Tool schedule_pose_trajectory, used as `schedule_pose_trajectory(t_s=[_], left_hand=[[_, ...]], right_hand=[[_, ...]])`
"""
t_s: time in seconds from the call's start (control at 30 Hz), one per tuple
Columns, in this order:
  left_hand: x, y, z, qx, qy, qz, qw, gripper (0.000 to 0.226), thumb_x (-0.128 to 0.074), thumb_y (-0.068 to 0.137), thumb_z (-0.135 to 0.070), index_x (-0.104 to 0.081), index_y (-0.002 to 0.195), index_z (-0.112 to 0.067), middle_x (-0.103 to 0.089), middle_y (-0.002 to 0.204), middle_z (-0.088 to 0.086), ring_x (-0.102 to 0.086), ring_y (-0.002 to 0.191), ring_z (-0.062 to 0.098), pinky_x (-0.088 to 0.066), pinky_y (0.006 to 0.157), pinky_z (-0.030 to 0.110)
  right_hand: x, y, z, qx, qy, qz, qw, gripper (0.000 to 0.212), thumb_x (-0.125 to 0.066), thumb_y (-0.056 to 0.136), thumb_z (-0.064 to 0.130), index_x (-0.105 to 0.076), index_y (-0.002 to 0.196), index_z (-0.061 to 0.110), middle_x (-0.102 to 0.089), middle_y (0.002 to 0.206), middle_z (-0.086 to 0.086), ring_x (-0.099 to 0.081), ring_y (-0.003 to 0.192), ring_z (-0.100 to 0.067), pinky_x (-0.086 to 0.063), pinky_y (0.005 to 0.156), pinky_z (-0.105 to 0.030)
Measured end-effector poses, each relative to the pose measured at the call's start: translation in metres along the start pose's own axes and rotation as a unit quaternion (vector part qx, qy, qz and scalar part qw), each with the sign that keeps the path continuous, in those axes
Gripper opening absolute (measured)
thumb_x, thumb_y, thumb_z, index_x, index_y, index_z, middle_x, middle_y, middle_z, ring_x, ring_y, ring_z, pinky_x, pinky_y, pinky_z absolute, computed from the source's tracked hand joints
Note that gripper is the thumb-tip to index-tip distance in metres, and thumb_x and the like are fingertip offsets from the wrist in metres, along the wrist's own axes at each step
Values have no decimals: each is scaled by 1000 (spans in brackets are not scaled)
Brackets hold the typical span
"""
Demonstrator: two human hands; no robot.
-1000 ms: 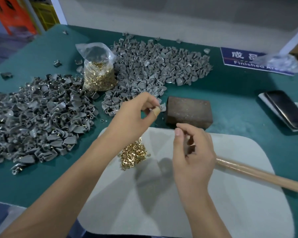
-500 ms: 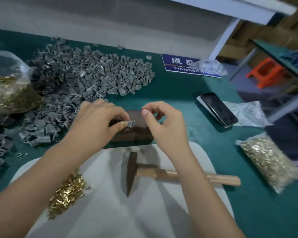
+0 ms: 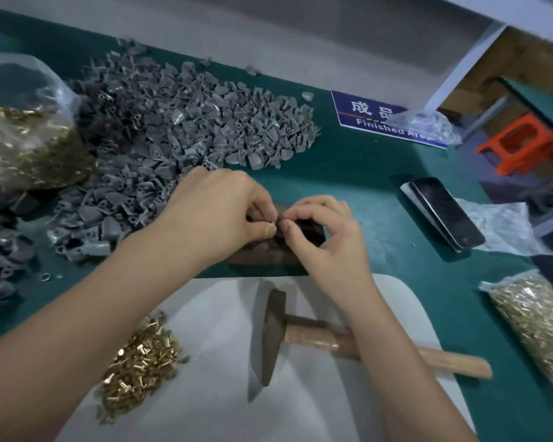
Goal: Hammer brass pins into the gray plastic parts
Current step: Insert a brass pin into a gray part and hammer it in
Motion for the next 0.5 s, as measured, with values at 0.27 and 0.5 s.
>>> schedule_pose_trajectory(t_s=[0.27, 0.5], left_hand=[[-8, -8, -2, -5, 41, -65, 997, 17, -67, 88, -58, -72, 97, -45, -71, 90, -19, -64, 96, 8, -34, 80, 31], [-4, -5, 1, 0, 21, -44, 999, 15, -70, 87, -55, -75, 99, -47, -71, 87, -18, -63, 86, 9, -34, 75, 28]], right_hand=[[4, 0, 6, -21, 19, 20, 999, 12, -82, 85, 12, -80, 87, 24, -69, 97, 6, -58, 109, -14, -38, 92, -13], [5, 2, 7, -31, 4, 33, 999, 15, -81, 86, 14, -79, 87, 29, -63, 97, 4, -58, 104, -11, -42, 88, -18]])
Point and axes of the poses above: each hand's wrist, its own y-axis towards the middle knuckle, its own x-axis out of the back of the hand, z = x × y, the point moved 1 cm from there along y, towards the middle knuckle
